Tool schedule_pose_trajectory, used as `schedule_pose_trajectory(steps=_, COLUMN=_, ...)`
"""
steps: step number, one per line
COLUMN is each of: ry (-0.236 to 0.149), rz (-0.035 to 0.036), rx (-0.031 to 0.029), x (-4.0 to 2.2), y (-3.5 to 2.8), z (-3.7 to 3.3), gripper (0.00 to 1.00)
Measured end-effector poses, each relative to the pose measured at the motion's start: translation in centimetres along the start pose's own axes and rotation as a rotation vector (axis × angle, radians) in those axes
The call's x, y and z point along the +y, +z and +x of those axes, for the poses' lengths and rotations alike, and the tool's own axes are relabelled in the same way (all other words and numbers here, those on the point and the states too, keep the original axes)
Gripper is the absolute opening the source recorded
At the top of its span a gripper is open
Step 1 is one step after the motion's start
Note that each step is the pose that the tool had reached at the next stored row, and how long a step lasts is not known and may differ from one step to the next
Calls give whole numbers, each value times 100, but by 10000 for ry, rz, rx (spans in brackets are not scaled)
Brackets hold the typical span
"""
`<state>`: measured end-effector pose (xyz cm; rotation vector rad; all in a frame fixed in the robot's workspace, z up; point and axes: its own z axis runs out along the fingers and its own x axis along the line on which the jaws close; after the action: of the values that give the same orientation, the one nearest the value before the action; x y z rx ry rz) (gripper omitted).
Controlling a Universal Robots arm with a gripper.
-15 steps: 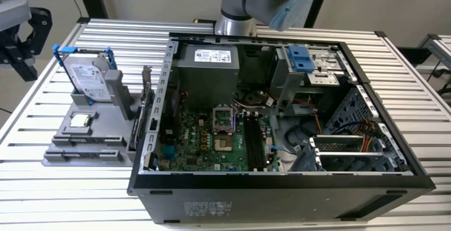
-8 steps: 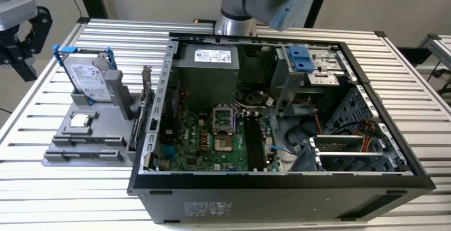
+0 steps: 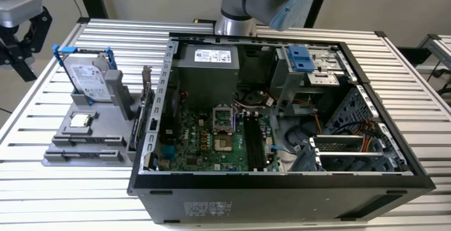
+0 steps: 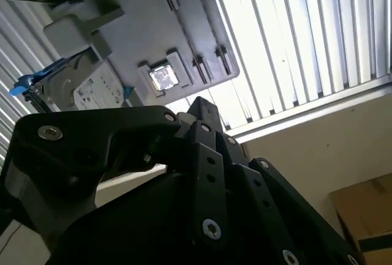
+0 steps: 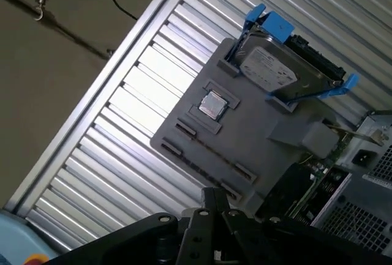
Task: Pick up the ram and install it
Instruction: 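Pick up the ram and move it above insertion slot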
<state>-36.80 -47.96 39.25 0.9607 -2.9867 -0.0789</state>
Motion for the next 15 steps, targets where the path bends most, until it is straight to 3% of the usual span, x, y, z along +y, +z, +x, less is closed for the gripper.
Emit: schedule_pose_trajectory(steps=15, ry=-1836, rz=-23, rx=90, x=0, y=0, z=0, gripper=0)
